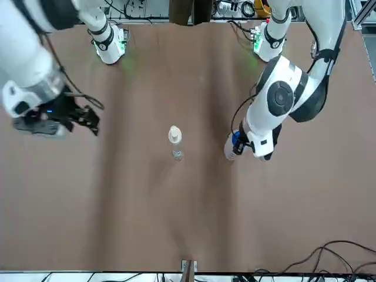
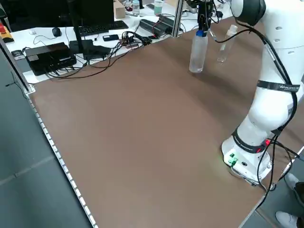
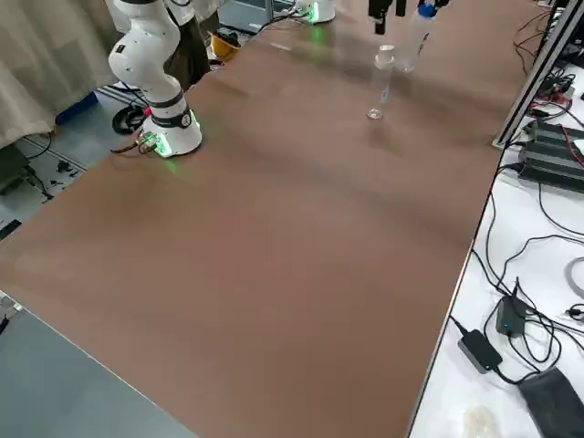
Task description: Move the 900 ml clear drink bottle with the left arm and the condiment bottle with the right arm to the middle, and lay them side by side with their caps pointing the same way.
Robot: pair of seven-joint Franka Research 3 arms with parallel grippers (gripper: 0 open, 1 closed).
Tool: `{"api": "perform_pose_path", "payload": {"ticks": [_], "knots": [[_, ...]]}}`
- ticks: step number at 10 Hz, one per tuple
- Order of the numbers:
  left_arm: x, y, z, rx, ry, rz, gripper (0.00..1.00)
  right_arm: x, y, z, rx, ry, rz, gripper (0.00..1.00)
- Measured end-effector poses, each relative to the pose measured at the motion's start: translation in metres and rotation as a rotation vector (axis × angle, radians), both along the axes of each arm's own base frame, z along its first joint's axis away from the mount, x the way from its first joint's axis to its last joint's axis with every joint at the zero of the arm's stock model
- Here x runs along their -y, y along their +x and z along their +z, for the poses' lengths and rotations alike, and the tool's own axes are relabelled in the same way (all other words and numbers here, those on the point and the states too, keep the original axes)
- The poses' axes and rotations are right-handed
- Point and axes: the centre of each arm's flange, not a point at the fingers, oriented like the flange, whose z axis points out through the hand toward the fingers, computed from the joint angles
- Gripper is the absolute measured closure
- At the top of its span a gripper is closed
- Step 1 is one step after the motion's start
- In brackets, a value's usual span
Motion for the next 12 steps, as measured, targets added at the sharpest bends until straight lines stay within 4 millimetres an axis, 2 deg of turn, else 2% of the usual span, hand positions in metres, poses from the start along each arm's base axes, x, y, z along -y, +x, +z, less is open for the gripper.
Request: {"api": "perform_pose_path", "payload": {"ticks": [2, 4, 5, 6, 8, 12], "knots": [[0.000, 0.003, 0.002, 0.004, -0.004, 0.020, 0.33, 0.066, -0.015, 0.015, -0.077, -0.021, 0.012, 0.01], [0.002, 0.006, 0.009, 0.025, -0.016, 0.036, 0.33, 0.115, -0.034, 0.028, -0.130, -0.027, 0.024, 0.01], [0.003, 0.007, 0.011, 0.037, -0.024, 0.038, 0.33, 0.133, -0.039, 0.030, -0.142, -0.025, 0.020, 0.01], [0.005, 0.009, 0.012, 0.052, -0.034, 0.039, 0.33, 0.142, -0.040, 0.028, -0.152, -0.022, 0.012, 0.01], [0.010, 0.009, 0.010, 0.063, -0.046, 0.034, 0.33, 0.146, -0.046, 0.016, -0.173, -0.018, 0.007, 0.01], [0.012, 0.010, -0.003, 0.058, -0.044, 0.029, 0.33, 0.141, -0.073, 0.015, -0.162, -0.009, 0.022, 0.01]]}}
